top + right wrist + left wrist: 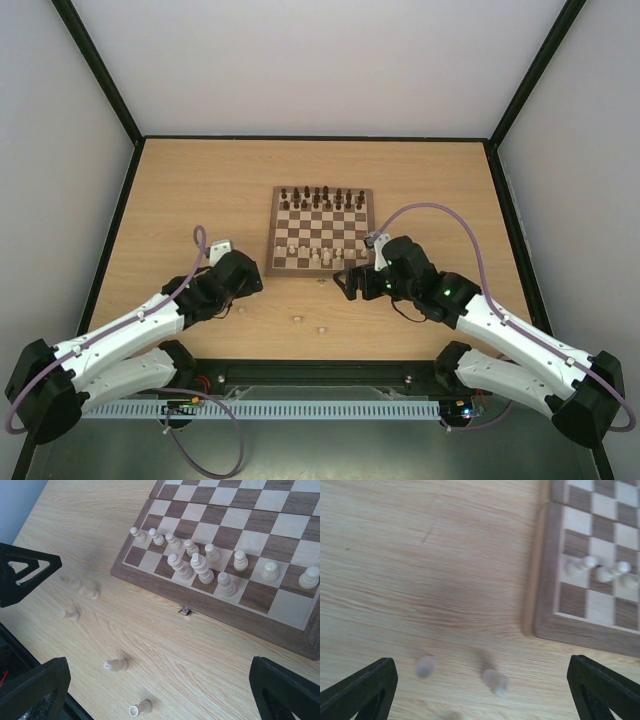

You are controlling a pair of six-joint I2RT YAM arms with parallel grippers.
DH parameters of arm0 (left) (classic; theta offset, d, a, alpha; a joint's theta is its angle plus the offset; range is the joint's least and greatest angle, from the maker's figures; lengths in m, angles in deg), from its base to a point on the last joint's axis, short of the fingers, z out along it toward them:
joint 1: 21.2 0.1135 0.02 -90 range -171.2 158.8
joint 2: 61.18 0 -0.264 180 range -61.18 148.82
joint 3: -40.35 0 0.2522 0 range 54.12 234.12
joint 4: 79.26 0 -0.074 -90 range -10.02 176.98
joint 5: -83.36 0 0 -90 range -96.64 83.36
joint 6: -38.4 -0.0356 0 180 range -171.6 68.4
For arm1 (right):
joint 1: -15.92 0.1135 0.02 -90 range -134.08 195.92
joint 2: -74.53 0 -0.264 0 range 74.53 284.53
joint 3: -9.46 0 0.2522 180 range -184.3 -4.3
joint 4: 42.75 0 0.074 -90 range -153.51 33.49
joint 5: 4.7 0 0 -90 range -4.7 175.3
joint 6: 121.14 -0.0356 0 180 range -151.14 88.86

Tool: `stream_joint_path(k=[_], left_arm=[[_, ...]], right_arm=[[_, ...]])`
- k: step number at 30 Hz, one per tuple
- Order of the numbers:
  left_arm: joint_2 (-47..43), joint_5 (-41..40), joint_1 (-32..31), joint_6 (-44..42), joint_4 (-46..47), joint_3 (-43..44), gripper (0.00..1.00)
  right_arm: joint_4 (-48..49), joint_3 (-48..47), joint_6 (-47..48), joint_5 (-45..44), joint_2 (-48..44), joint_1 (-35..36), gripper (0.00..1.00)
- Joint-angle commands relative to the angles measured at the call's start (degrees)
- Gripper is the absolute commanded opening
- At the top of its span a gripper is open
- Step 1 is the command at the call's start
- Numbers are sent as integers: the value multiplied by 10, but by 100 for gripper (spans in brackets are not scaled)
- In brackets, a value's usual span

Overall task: Set up the chess pieces on the board
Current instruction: Pick up the chess piece at the center of the board.

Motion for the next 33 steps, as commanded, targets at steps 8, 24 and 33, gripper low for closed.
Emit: stream_joint_path(k=[8, 24, 33], left_arm=[[-3, 5, 68, -1, 14, -34, 88], [13, 46, 82, 14, 49, -88, 54], [17, 34, 82, 16, 50, -97, 41]], right_arm=[[17, 8, 11, 23, 20, -2, 99], [23, 13, 14, 37, 32, -2, 99], [25, 15, 14, 39, 31, -1, 99]])
